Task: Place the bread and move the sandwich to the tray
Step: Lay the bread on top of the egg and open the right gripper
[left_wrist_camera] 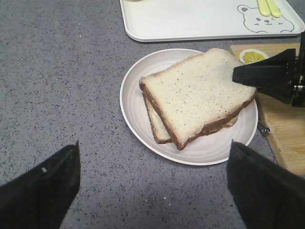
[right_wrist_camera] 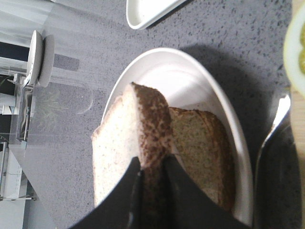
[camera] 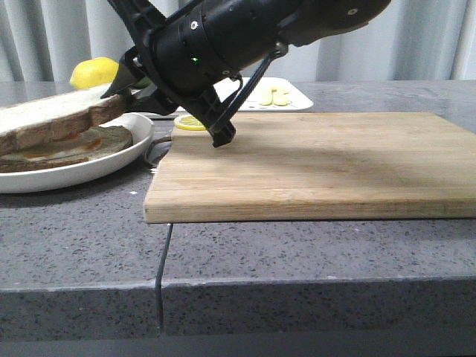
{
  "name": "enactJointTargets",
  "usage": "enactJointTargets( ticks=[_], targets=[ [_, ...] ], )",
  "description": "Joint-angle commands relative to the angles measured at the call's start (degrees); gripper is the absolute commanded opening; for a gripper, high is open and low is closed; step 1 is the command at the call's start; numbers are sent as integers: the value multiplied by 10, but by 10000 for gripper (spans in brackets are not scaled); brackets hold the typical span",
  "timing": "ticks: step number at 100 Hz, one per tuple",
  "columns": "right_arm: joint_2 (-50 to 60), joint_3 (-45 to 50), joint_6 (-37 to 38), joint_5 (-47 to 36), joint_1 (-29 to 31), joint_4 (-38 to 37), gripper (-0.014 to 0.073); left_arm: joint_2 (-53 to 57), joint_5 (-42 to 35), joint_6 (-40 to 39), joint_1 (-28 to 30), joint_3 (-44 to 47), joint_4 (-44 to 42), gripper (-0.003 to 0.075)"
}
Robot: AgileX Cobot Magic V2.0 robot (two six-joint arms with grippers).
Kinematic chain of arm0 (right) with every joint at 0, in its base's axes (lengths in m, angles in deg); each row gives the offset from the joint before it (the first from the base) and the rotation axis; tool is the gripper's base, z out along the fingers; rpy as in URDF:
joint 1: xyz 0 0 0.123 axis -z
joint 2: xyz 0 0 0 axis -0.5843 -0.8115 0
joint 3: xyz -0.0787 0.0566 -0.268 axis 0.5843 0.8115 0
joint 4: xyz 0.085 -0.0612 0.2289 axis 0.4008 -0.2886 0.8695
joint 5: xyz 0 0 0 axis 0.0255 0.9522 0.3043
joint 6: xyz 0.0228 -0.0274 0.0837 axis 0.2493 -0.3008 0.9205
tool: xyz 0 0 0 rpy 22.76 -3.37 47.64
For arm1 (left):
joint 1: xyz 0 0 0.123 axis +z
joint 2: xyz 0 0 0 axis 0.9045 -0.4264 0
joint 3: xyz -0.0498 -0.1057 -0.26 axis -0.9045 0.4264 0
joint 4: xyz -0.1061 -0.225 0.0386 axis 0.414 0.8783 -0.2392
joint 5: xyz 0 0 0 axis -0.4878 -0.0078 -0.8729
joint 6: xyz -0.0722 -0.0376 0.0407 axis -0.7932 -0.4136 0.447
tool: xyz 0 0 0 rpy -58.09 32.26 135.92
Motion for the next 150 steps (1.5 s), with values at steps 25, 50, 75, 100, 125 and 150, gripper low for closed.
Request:
enactJointTargets(
  ticks=[25, 50, 75, 100, 125, 150],
  targets=[
    [28, -11, -14, 21, -2, 38, 459, -5, -37, 0, -4, -19, 11, 585],
    [33, -11, -14, 12, -2, 38, 492, -5, -37, 0, -4, -19, 11, 585],
    [78, -11, -15, -37, 2, -12, 492, -5, -37, 0, -4, -19, 11, 585],
    [162, -11, -15, -43, 16, -143, 492, -5, -37, 0, -4, -19, 11, 585],
    [271, -10, -10, -57, 46, -306, 492, -5, -37, 0, -4, -19, 11, 585],
    [373, 11, 128, -25, 114, -550, 492, -5, -37, 0, -4, -19, 11, 585]
  ],
)
